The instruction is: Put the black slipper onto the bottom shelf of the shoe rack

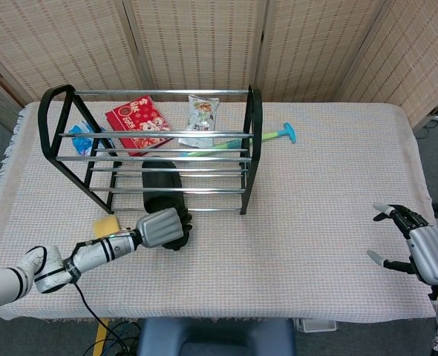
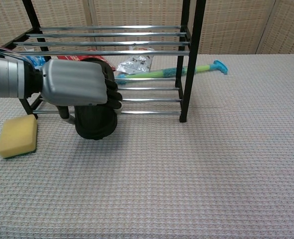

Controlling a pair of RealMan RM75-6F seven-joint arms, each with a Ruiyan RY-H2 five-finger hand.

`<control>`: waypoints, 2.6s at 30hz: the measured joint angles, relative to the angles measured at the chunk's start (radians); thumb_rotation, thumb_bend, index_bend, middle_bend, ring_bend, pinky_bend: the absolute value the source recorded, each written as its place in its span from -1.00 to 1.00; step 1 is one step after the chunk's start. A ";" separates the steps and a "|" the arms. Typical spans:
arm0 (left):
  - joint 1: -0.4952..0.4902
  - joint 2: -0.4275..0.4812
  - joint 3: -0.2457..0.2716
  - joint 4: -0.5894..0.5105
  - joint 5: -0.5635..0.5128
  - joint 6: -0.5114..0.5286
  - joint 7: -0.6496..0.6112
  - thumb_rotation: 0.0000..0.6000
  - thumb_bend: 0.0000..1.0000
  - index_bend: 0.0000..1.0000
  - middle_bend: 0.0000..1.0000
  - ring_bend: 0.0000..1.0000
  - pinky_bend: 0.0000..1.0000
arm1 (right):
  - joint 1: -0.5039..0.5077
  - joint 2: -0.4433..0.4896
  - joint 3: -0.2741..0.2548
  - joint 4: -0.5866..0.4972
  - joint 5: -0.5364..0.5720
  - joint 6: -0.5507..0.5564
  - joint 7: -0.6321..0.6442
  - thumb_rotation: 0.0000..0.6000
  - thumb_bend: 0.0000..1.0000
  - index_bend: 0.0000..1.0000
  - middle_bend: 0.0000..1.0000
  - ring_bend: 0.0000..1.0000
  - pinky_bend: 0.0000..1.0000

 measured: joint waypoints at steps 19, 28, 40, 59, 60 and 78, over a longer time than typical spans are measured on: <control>-0.041 -0.053 0.002 0.117 -0.046 -0.021 -0.041 1.00 -0.88 0.13 -0.07 -0.22 -0.01 | -0.010 0.003 -0.002 0.001 0.004 0.005 0.001 1.00 -0.68 -0.65 -0.28 -0.55 -0.49; -0.044 -0.067 -0.001 0.141 -0.085 -0.042 -0.013 1.00 -0.88 -0.33 -0.46 -0.56 -0.18 | -0.013 0.003 -0.001 0.007 0.006 0.008 0.006 1.00 -0.68 -0.65 -0.28 -0.55 -0.49; -0.032 -0.072 -0.017 0.115 -0.161 -0.071 0.083 1.00 -0.88 -0.53 -0.63 -0.68 -0.25 | -0.012 0.003 0.002 0.002 0.013 0.001 0.000 1.00 -0.68 -0.65 -0.28 -0.46 -0.49; 0.026 0.002 0.000 -0.093 -0.199 -0.029 0.215 1.00 -0.88 -0.51 -0.63 -0.68 -0.25 | -0.009 -0.001 0.004 0.003 0.010 -0.002 -0.002 1.00 -0.68 -0.65 -0.28 -0.46 -0.49; 0.030 0.008 0.004 -0.109 -0.197 -0.026 0.224 1.00 -0.88 -0.51 -0.63 -0.68 -0.25 | -0.009 -0.001 0.004 0.003 0.009 -0.003 -0.002 1.00 -0.68 -0.65 -0.28 -0.46 -0.49; 0.065 0.024 0.022 -0.187 -0.219 -0.038 0.330 1.00 -0.88 -0.35 -0.63 -0.68 -0.25 | -0.016 0.000 0.001 0.007 0.004 0.009 0.006 1.00 -0.68 -0.65 -0.28 -0.46 -0.49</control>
